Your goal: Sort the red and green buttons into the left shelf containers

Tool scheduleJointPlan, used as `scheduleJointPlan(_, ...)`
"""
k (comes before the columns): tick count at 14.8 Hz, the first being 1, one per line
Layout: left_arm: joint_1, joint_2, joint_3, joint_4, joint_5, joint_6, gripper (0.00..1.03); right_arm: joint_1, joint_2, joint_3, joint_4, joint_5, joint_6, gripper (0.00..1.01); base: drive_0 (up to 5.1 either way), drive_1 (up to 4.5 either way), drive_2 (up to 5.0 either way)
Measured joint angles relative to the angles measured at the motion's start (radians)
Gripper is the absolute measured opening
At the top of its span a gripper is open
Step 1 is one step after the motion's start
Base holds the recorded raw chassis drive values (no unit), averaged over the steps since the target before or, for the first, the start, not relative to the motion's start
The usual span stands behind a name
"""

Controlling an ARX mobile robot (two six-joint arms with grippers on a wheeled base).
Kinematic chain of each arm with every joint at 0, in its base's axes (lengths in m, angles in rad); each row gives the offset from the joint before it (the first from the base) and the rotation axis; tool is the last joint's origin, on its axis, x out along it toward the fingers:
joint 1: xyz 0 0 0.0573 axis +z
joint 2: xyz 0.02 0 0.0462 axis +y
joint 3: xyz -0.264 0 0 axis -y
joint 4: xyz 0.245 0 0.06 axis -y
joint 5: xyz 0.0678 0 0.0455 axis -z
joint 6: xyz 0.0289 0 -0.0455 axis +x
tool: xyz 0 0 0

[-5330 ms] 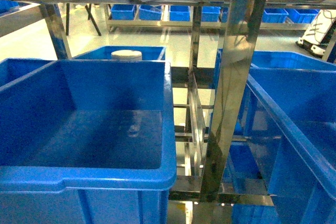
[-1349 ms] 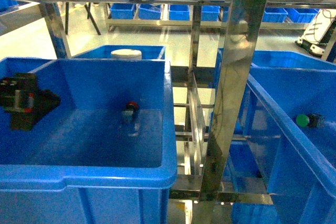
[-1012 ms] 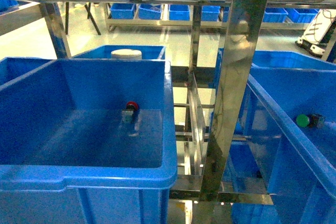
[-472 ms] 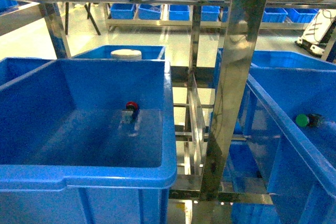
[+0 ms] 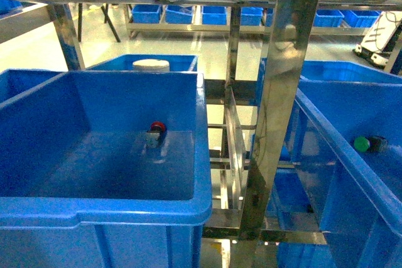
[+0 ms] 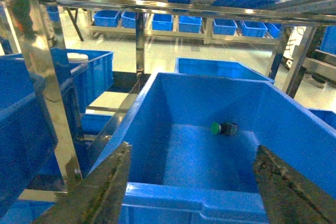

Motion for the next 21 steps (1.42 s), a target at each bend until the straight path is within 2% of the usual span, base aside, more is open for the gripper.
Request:
scheduleJointPlan(1, 0.006, -0.057, -0.005, -0.070, 0.000, 0.000, 0.06, 0.000, 0.000, 0.000, 0.011, 0.010, 0.014, 0.63, 0.0, 0.00, 0.0)
scheduleJointPlan(2, 0.004, -0.132, -0.027, -0.129, 0.000, 0.001, 0.02, 0.000, 0.000, 0.000, 0.017, 0.011, 0.020, 0.50, 0.0, 0.00, 0.0)
scheduleJointPlan(5, 0.003, -0.156, -0.040, -0.119, 0.002, 0.001, 0.02, 0.000, 0.000, 0.003, 0.030, 0.012, 0.024, 0.09, 0.0, 0.00, 0.0)
scheduleJointPlan(6, 0.003, -0.161, -0.044, -0.119, 0.001, 0.001, 0.02, 0.000, 0.001, 0.004, 0.033, 0.011, 0.026, 0.02, 0.0, 0.00, 0.0)
scheduleJointPlan(15, 0.003, -0.196, -0.080, -0.114, 0.001, 0.002, 0.02, 0.000, 0.012, 0.019, 0.041, 0.012, 0.026, 0.02, 0.0, 0.00, 0.0)
scheduleJointPlan(16, 0.003, -0.196, -0.080, -0.114, 0.002, 0.002, 0.14, 0.000, 0.012, 0.019, 0.041, 0.012, 0.026, 0.16, 0.0, 0.00, 0.0)
scheduleJointPlan(18, 0.003, -0.196, -0.080, -0.114, 0.002, 0.001, 0.90, 0.000, 0.012, 0.019, 0.041, 0.012, 0.026, 0.93, 0.0, 0.00, 0.0)
scheduleJointPlan(19, 0.003, -0.196, -0.080, -0.114, 0.001, 0.003, 1.00, 0.000, 0.012, 0.019, 0.041, 0.012, 0.026, 1.00, 0.0, 0.00, 0.0)
scheduleJointPlan(21, 0.003, -0.196, -0.080, -0.114, 0.002, 0.003, 0.98, 0.000, 0.012, 0.019, 0.041, 0.012, 0.026, 0.98, 0.0, 0.00, 0.0)
